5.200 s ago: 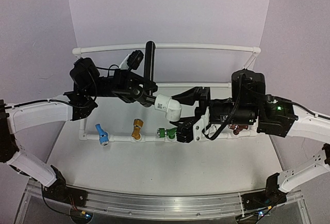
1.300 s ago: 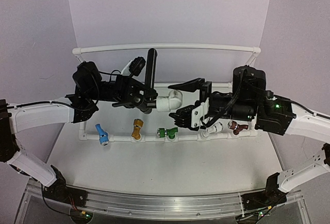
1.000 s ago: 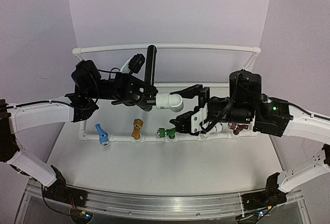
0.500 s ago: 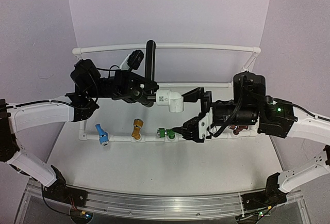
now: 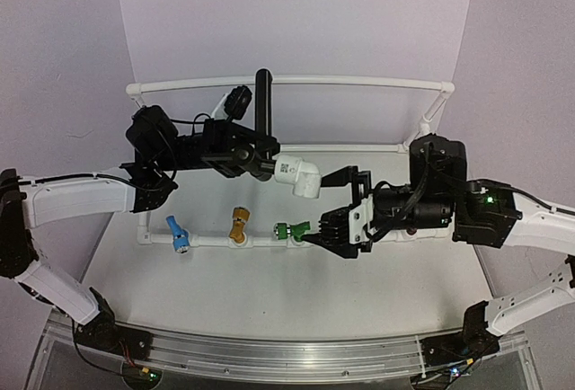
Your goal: Install the water faucets
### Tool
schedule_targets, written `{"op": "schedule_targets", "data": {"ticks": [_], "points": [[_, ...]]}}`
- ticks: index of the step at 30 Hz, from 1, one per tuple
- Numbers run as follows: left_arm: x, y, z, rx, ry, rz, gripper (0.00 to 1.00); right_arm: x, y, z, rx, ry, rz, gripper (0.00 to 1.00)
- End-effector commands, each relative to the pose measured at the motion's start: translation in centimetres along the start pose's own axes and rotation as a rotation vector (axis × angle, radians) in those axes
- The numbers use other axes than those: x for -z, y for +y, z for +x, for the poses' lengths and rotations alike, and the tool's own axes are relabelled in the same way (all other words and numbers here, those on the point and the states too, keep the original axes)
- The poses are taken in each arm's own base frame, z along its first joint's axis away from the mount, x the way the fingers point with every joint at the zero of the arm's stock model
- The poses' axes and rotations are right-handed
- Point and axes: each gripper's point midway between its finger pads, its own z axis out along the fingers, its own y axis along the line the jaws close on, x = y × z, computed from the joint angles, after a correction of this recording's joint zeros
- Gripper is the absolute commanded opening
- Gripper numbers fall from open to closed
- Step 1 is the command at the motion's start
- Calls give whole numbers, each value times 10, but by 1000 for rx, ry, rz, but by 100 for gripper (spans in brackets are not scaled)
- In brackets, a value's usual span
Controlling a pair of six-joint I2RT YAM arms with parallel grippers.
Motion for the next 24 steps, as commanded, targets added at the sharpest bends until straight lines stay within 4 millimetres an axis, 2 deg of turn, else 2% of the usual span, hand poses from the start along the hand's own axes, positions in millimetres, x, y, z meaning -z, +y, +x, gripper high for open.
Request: {"op": "schedule_targets", "data": {"ticks": [1, 4, 8, 16, 24], "points": [[0, -35, -32, -82, -118, 79, 0, 9, -8, -18, -35, -65, 49, 72], [0, -38, -34, -81, -128, 93, 0, 7, -7, -15, -69, -57, 47, 71], [0, -38, -34, -75, -130, 103, 0, 6, -5, -13, -69, -52, 45, 78], [1, -19, -30, -51, -135, 50, 0, 11, -38, -33, -31, -100, 123, 84], [-1, -6, -29, -51, -118, 5, 0, 14, -47, -40, -17, -116, 141, 85]]}}
